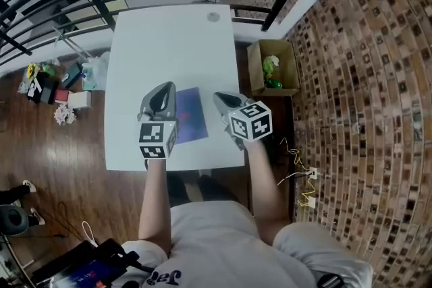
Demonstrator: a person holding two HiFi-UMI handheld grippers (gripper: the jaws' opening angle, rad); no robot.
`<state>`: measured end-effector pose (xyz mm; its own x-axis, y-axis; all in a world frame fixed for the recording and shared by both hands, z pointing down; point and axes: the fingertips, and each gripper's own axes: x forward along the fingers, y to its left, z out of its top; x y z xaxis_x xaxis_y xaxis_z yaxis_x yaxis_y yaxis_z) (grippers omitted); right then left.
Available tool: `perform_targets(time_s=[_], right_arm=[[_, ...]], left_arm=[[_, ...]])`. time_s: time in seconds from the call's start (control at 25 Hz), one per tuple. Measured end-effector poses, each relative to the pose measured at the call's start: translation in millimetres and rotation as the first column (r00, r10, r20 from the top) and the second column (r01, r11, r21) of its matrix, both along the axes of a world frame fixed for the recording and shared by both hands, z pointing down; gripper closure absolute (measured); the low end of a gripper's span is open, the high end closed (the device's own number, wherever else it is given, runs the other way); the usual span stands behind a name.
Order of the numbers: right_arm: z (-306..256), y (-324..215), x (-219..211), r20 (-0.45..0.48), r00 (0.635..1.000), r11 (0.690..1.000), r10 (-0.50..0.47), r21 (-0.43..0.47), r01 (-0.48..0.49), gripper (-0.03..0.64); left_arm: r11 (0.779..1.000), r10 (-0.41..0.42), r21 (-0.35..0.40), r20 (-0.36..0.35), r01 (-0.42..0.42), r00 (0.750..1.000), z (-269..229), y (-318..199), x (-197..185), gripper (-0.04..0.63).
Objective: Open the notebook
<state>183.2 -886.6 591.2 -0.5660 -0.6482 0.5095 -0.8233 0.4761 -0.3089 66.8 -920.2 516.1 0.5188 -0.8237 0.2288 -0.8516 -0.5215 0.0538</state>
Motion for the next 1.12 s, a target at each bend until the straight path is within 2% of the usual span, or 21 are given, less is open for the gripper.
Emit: perform_targets(time_s=[0.16,0.2,0.32,0.44,0.6,0.68,0.8,0.92,1.04,1.12], right_arm=[[20.3,5.3,42.5,-0.028,0.999,0.999,0.024,-0.037,-0.025,0.611],[24.2,6.1,54.0,-0.042,0.999,0.999,0.020,-0.042,-0.022,0.583],[31.9,10.4,86.3,-0.100,0.995,0.999,-0.022,-0.050,0.017,0.566],[35.8,19.0,110.8,-0.180,0.975,0.991,-0.131,-0.065,0.121,0.525],[44.2,22.6,131.9,-0.289,0.905,0.950,-0.313,-0.107,0.294,0.422],[49.5,22.5,137.1,-0.354,0.841,0.911,-0.410,-0.111,0.397,0.334],[66.1,24.4,140.0,-0.436,0.704,0.817,-0.561,-0.151,0.557,0.266],[84.8,24.5,137.7,-0.430,0.595,0.719,-0.679,-0.229,0.656,0.218],[100.7,20.7,125.1,-0.372,0.539,0.645,-0.756,-0.282,0.710,0.218],[111.5,19.2,112.1,-0.307,0.530,0.611,-0.790,-0.336,0.717,0.218]], left_arm=[[0.999,0.032,-0.036,-0.004,-0.033,0.999,15.0,-6.3,6.8,0.577],[0.998,0.038,-0.045,-0.006,-0.038,0.999,18.9,-8.3,8.0,0.578],[0.996,0.046,-0.074,0.000,-0.046,0.999,32.5,-12.1,7.4,0.577],[0.990,0.061,-0.125,-0.001,-0.061,0.998,43.8,-9.7,9.0,0.577],[0.988,0.059,-0.141,-0.005,-0.059,0.998,55.6,-13.7,6.3,0.578],[0.986,0.060,-0.155,-0.003,-0.060,0.998,64.8,-13.2,4.0,0.578],[0.980,0.063,-0.189,0.007,-0.061,0.998,78.6,-8.7,-0.9,0.578],[0.979,0.060,-0.194,0.005,-0.058,0.998,88.7,-7.5,-5.8,0.577],[0.975,0.058,-0.214,0.019,-0.052,0.998,96.5,-2.4,-11.9,0.578],[0.973,0.060,-0.224,0.022,-0.054,0.998,100.7,0.2,-15.9,0.577]])
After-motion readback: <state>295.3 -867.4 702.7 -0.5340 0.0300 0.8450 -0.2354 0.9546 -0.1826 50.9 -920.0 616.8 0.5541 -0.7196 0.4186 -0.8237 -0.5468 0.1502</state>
